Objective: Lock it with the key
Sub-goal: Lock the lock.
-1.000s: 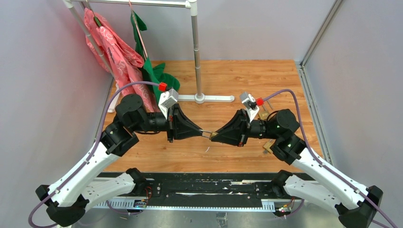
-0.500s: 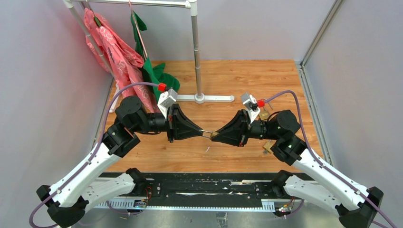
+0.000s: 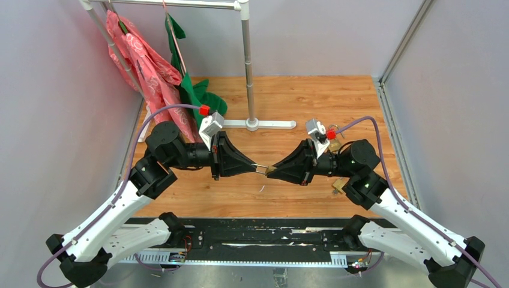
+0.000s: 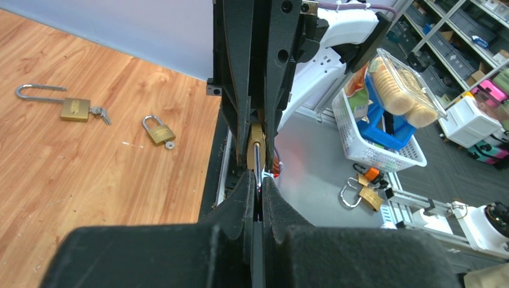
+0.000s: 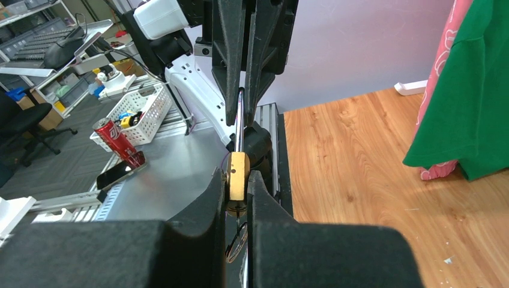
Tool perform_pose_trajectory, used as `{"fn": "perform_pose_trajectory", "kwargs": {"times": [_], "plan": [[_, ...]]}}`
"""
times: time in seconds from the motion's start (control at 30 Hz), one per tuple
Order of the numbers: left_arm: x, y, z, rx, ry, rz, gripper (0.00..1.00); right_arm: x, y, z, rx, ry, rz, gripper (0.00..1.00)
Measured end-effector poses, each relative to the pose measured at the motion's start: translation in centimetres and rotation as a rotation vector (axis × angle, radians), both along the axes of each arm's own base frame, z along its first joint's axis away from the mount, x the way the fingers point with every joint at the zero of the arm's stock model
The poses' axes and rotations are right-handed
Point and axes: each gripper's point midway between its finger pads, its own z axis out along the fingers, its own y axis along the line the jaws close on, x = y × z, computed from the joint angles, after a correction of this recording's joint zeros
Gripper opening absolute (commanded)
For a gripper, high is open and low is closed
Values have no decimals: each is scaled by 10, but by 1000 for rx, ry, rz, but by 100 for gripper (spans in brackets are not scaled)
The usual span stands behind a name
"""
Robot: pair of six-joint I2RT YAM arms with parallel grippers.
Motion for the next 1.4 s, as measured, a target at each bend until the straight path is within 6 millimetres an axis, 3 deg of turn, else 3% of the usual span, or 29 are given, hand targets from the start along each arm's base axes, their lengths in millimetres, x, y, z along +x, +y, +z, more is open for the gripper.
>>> {"fn": "perform_pose_trajectory", "kwargs": {"times": [0.53,0.97,1.4], "plan": [[-8,9,-6,29,-47,-1,0,-8,5,-5,-69,-113,99,0],[-9,10,-7,-13,-28,9,0,-11,12,-2,-55,-60,161,0],[-13,2,8,-95,-31,-23,0,-14,10,10,-6,-10,182,0]]}}
